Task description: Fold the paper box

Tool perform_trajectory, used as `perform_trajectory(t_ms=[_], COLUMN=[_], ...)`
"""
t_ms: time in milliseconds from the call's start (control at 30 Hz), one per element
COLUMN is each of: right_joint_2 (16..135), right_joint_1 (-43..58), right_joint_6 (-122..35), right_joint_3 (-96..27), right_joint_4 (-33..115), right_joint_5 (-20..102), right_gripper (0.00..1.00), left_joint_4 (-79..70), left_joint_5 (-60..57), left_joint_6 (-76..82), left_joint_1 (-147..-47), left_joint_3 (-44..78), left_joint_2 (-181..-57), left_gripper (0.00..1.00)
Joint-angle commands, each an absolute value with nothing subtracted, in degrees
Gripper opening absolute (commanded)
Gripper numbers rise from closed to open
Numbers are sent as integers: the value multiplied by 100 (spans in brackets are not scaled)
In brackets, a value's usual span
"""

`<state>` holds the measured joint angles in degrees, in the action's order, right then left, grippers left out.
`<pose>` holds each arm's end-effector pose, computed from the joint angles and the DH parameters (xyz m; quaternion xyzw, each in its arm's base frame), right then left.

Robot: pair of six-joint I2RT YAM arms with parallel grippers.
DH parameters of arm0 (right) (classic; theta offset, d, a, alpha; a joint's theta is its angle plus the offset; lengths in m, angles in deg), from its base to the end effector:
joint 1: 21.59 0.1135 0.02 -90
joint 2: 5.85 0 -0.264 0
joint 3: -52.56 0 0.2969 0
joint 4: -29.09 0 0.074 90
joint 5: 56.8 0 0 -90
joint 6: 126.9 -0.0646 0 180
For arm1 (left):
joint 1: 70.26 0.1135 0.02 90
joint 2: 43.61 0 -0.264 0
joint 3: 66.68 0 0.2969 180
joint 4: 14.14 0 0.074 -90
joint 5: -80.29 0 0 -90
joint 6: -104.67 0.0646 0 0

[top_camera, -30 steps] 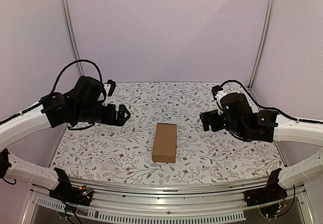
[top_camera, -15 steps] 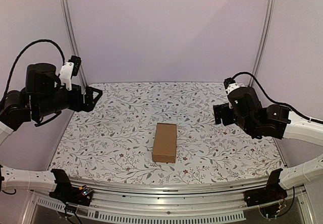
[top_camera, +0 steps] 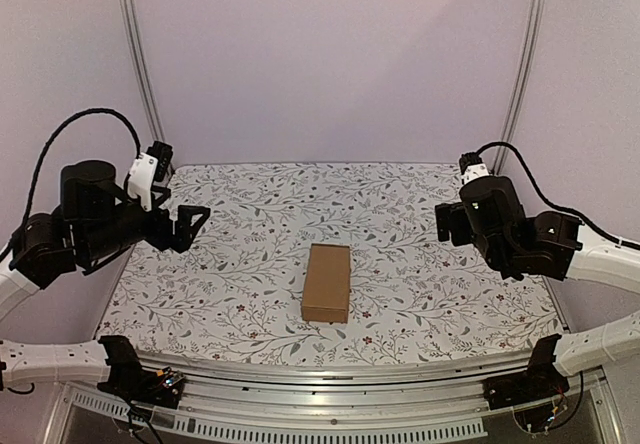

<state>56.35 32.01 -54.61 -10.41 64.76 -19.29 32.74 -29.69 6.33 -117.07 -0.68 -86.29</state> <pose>0.2114 0.2004 0.2862 -0.0504 0.8195 -0.0768 0.5656 0.1681 -0.1468 0.3562 0.1817 0.8092 -0.1211 0.5454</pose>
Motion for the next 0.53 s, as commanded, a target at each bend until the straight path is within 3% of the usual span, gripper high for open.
perform_trajectory(t_ms=[0, 500], right_joint_2=[5561, 5355], right_joint_1=[3182, 3179], right_joint_6=[-5422, -5121], right_joint_3=[-1033, -958], right_joint_4=[6454, 6150], right_joint_5=[-2110, -1701], right_gripper=[99, 99], left_joint_4=[3062, 3084], left_joint_5=[-2998, -3072], left_joint_6=[762, 741], left_joint_1=[-11641, -11614], left_joint_3=[-167, -168], left_joint_2=[-8494, -8413], left_gripper=[100, 99])
